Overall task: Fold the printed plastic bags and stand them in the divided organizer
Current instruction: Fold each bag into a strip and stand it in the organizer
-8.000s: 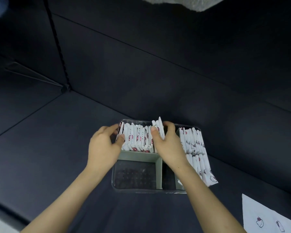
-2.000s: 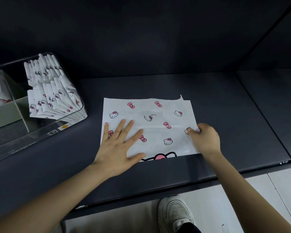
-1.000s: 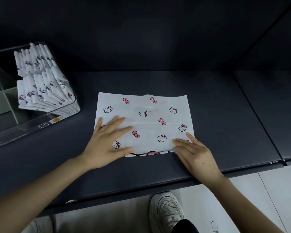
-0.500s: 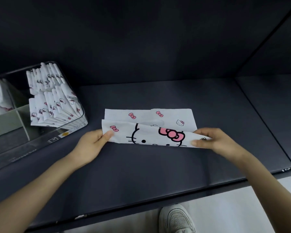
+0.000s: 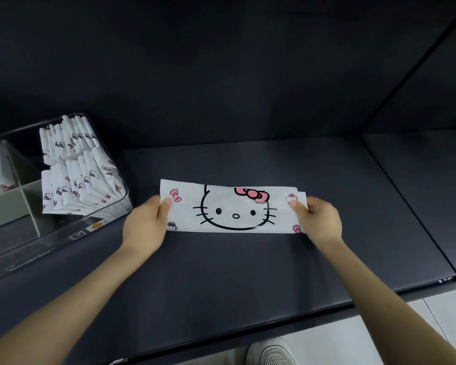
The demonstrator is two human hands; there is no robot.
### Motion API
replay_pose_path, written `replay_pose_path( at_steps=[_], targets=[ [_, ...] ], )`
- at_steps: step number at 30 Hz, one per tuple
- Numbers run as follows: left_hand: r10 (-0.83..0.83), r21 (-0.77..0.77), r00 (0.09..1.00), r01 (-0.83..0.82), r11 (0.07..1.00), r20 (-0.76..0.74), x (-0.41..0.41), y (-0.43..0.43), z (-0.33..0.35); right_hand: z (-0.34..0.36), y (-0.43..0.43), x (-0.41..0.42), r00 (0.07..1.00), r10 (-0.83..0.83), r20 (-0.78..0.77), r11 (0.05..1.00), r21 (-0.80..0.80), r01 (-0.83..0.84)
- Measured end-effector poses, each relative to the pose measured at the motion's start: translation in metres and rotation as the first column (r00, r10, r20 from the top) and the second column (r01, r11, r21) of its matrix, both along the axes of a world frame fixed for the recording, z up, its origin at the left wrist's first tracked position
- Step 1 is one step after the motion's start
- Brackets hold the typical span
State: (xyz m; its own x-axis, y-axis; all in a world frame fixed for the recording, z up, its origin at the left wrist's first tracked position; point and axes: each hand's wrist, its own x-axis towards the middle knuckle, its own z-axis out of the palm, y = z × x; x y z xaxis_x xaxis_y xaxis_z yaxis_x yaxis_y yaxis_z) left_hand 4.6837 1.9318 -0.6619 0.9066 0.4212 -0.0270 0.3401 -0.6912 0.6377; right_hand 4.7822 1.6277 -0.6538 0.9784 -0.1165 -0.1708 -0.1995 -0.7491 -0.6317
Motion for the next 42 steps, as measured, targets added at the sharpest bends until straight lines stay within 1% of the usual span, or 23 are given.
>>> replay_pose_path(
  at_steps=[2,5,7,10,14,18,22,24,27,28,29,30,31,32,33,34,35,36,37,39,40,41,42],
  targets=[
    [0.046,0.053,0.998,-0.049,0.997,0.051,0.003,-0.003,-0.003,-0.001,0.006,0.002,0.999,-0.005,0.036,0.994,-0.110,0.009],
    [0.093,0.186,0.989,-0.113,0.976,0.114,0.001,-0.009,-0.006,-0.002,0.012,0.006,0.998,0.015,0.068,0.981,-0.193,-0.002],
    [0.080,0.272,0.991,-0.107,0.956,0.107,-0.002,-0.011,-0.008,-0.002,0.016,0.006,0.996,0.040,0.081,0.972,-0.235,-0.020],
    [0.052,0.327,0.996,-0.073,0.942,0.072,-0.001,-0.009,-0.010,-0.002,0.015,0.003,0.995,0.065,0.080,0.953,-0.300,-0.038],
    [0.018,0.378,0.997,-0.046,0.924,0.077,0.000,-0.008,-0.009,-0.001,0.008,0.005,0.999,0.039,-0.016,0.955,-0.293,-0.042],
    [0.029,0.380,0.996,-0.057,0.923,0.079,0.005,-0.008,-0.010,-0.004,0.013,0.006,1.000,-0.015,0.004,0.972,-0.234,0.016],
    [0.017,0.416,0.993,-0.064,0.907,0.115,0.011,-0.006,-0.013,-0.005,0.015,0.005,0.999,-0.030,0.023,0.967,-0.251,0.035],
    [-0.003,0.477,0.993,-0.052,0.878,0.114,0.010,-0.007,-0.014,-0.006,0.014,0.004,1.000,-0.024,0.011,0.967,-0.252,0.026],
    [-0.003,0.618,0.994,-0.066,0.783,0.110,0.008,-0.008,-0.018,-0.008,0.015,0.005,1.000,-0.025,-0.014,0.967,-0.256,0.021],
    [-0.052,0.660,0.987,-0.062,0.749,0.152,0.008,-0.008,-0.019,-0.009,0.015,0.005,1.000,-0.025,-0.015,0.966,-0.256,0.020],
    [-0.143,0.699,0.970,-0.036,0.714,0.196,0.009,-0.007,-0.021,-0.010,0.015,0.005,1.000,-0.025,-0.010,0.967,-0.253,0.021],
    [-0.260,0.724,0.941,0.026,0.689,0.214,0.010,-0.008,-0.023,-0.009,0.016,0.005,1.000,-0.023,-0.006,0.968,-0.250,0.021],
    [-0.365,0.719,0.913,0.129,0.683,0.184,0.011,-0.011,-0.025,-0.009,0.016,0.005,1.000,-0.020,-0.002,0.969,-0.245,0.019],
    [-0.421,0.664,0.900,0.246,0.707,0.114,0.012,-0.015,-0.026,-0.009,0.015,0.005,1.000,-0.021,-0.004,0.971,-0.239,0.020],
    [-0.418,0.558,0.908,0.327,0.763,0.039,0.012,-0.021,-0.026,-0.008,0.015,0.004,1.000,-0.024,-0.003,0.972,-0.235,0.022],
    [-0.373,0.439,0.928,0.347,0.829,-0.030,0.012,-0.026,-0.026,-0.008,0.016,0.004,1.000,-0.025,-0.004,0.972,-0.235,0.024],
    [-0.320,0.371,0.942,0.334,0.867,-0.101,0.013,-0.030,-0.025,-0.007,0.016,0.004,1.000,-0.027,-0.006,0.973,-0.231,0.025],
    [-0.290,0.374,0.945,0.327,0.868,-0.154,0.013,-0.033,-0.026,-0.005,0.017,0.003,0.999,-0.031,-0.012,0.974,-0.227,0.027],
    [-0.271,0.417,0.945,0.325,0.849,-0.186,0.014,-0.035,-0.027,-0.004,0.017,0.003,0.999,-0.025,-0.021,0.974,-0.225,0.019],
    [-0.259,0.466,0.941,0.332,0.820,-0.216,0.015,-0.037,-0.027,-0.002,0.018,0.003,0.999,-0.011,-0.033,0.974,-0.226,0.004],
    [-0.258,0.464,0.939,0.337,0.819,-0.227,0.016,-0.037,-0.025,0.000,0.020,0.001,1.000,-0.020,-0.016,0.967,-0.255,0.015],
    [-0.260,0.461,0.936,0.344,0.818,-0.238,0.015,-0.037,-0.024,0.001,0.021,-0.002,0.997,-0.009,0.080,0.940,-0.339,0.035],
    [-0.261,0.454,0.934,0.349,0.820,-0.245,0.015,-0.036,-0.025,0.001,0.022,-0.005,0.971,0.056,0.233,0.880,-0.471,0.062]
  ],
)
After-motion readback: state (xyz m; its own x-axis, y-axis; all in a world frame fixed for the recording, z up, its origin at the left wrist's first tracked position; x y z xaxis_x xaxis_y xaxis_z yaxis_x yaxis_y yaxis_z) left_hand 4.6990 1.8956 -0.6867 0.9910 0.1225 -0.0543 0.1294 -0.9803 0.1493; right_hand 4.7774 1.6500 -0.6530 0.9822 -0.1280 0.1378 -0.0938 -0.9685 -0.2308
